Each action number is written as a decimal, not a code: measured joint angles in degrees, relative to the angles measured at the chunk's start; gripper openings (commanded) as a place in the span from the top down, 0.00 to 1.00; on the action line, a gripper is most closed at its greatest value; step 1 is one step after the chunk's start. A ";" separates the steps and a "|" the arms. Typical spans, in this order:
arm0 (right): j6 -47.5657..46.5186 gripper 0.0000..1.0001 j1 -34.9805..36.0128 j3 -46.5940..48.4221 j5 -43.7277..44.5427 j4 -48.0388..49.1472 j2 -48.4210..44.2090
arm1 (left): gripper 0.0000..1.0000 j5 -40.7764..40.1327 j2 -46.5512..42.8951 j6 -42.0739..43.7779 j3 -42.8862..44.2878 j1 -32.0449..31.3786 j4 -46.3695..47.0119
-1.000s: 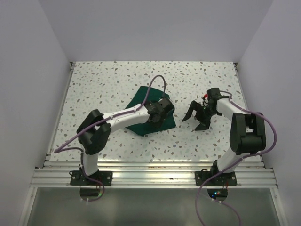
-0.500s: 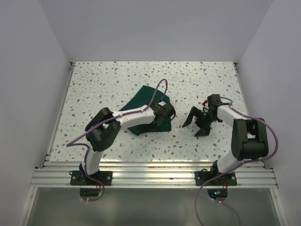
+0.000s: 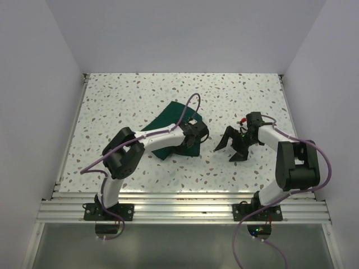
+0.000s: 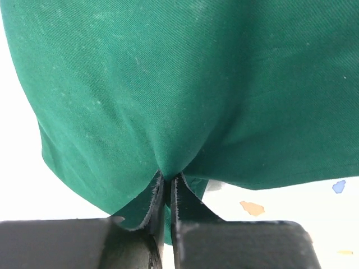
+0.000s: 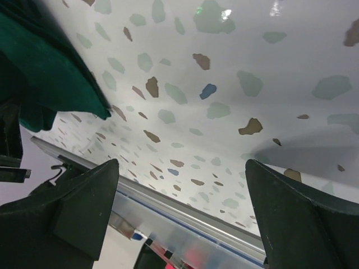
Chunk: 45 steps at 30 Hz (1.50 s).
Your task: Prepare the surgical pack
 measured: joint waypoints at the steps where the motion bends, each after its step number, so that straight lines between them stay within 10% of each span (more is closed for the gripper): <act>1: 0.04 0.03 0.33 0.00 -0.63 0.33 0.04 | 1.00 0.57 0.00 0.39 0.33 0.26 -0.07; 5: 1.57 0.09 2.54 0.26 -4.59 3.26 0.87 | 1.00 2.80 -0.09 1.42 2.38 1.09 -0.70; 15: 15.82 0.77 11.93 9.07 -10.69 18.38 9.70 | 1.00 7.91 -3.45 4.15 5.49 1.64 -1.60; 38: 48.19 1.00 23.80 14.01 -6.62 75.80 31.17 | 1.00 16.06 -6.71 9.79 10.01 3.69 -1.99; 45: 48.70 0.95 23.10 16.79 -8.92 74.64 35.52 | 1.00 18.53 -7.02 9.53 7.87 3.78 -1.22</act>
